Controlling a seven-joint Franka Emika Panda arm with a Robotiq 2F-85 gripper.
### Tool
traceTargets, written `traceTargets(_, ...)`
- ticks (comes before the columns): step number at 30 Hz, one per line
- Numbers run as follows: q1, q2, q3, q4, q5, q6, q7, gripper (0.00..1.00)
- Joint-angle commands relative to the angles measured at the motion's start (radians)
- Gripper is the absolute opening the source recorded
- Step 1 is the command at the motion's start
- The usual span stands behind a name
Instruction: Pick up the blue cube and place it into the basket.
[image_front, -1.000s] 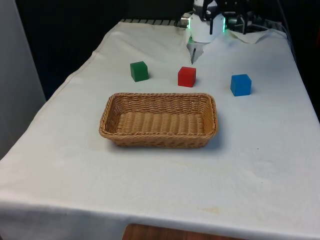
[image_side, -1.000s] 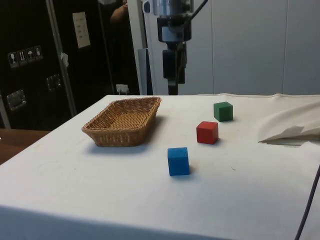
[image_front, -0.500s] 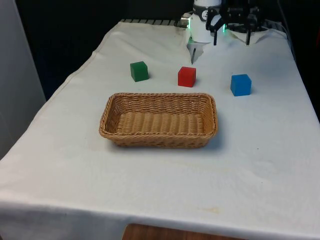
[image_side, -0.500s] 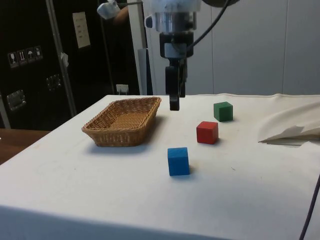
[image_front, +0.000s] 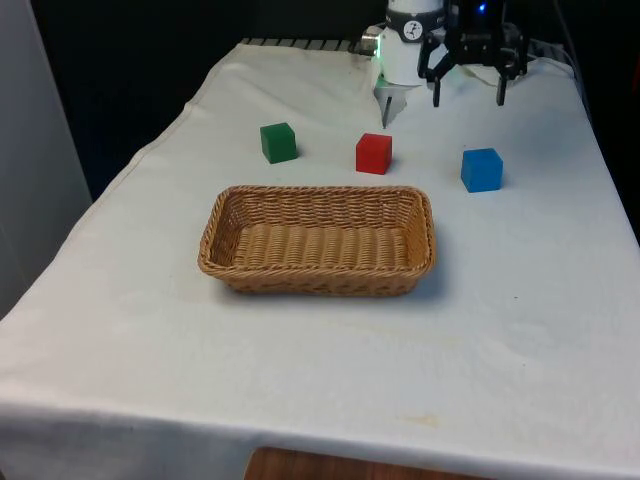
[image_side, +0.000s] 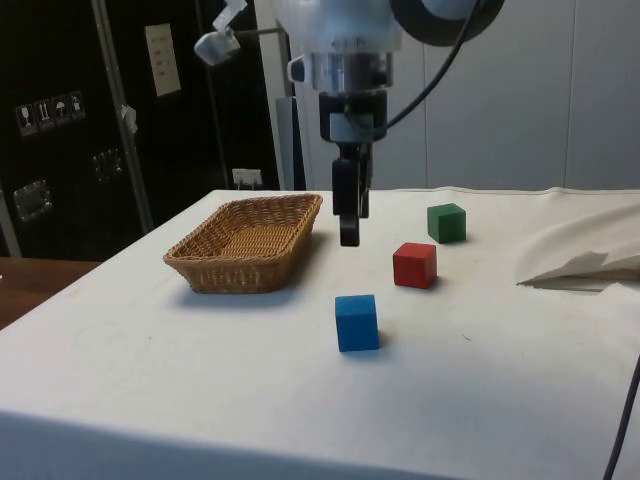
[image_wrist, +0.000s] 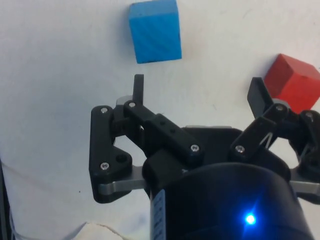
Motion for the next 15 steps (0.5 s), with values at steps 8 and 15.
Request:
traceTargets(8,0.0,0.061,0.026,-0.002,-0.015,0.069,0.019,1.0)
traceTargets(15,0.0,0.103,0.04,-0.002,-0.024,0.107,0.025,1.0)
